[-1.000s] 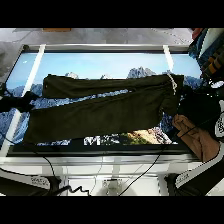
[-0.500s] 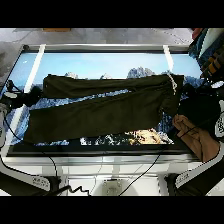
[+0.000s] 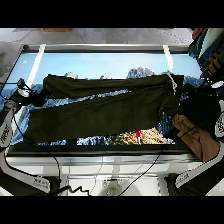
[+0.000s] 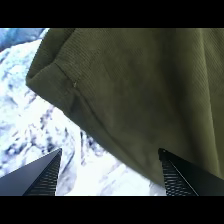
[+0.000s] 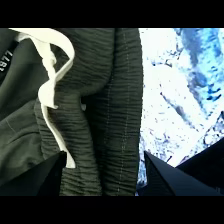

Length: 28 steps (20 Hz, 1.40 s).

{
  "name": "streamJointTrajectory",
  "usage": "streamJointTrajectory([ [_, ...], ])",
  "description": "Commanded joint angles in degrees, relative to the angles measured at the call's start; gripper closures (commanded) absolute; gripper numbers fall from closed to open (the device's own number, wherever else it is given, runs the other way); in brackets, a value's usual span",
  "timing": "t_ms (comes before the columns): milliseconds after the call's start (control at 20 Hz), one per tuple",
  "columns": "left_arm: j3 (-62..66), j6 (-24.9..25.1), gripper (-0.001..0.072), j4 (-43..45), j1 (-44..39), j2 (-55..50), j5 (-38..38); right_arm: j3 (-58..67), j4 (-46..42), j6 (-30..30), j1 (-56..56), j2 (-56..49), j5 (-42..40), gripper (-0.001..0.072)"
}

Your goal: Fold the clothes and pants, and hang the long-sleeved shirts on hangers.

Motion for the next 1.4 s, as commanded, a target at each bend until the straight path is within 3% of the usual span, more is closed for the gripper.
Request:
streamJointTrajectory([
  [0, 0.0, -4.5, 0.0008, -2.2, -1.0, -2.1, 8.5, 0.0, 0.0, 0.0, 0.0, 0.0, -0.2, 0.0146],
  [100, 0.0, -4.5, 0.0027, -4.1, -1.5, -3.2, 14.7, 0.0, 0.0, 0.0, 0.0, 0.0, -0.3, 0.0147],
  [150, 0.0, -4.5, 0.0111, -4.4, -1.8, -3.8, 16.9, 0.0, 0.2, 0.0, 0.0, 0.0, -0.3, 0.0147],
  [300, 0.3, -6.8, 0.0396, -4.4, -2.3, -5.5, 19.0, 0.0, 1.0, 0.0, 0.3, 0.0, -0.3, 0.0147],
  [350, 0.5, -6.8, 0.0625, -4.3, -2.5, -5.8, 18.6, 0.1, 1.3, 0.0, 0.6, 0.0, -0.5, 0.0147],
  [400, 0.8, -6.3, 0.069, -4.3, -2.8, -5.6, 18.7, 0.1, 1.4, 0.0, 1.0, 0.0, -1.0, 0.0147],
  [650, 2.8, 2.2, 0.0691, -2.9, -2.6, 2.1, 16.8, 0.2, 1.3, 0.0, 2.5, 0.0, -4.4, 0.0145],
  [850, 2.9, 2.3, 0.0692, 6.5, 0.9, 12.3, 9.7, 0.2, 0.2, 0.0, 2.5, 0.0, -4.6, 0.0146],
  [1000, 2.9, 2.3, 0.0692, 8.7, 4.9, 16.8, 6.4, 0.2, -0.4, -0.1, 2.5, 0.0, -4.4, 0.0147],
  [1350, 2.9, 2.3, 0.069, 19.4, 9.2, 15.6, -11.8, 0.2, -0.2, -3.2, 2.7, -0.1, -0.2, 0.0161],
])
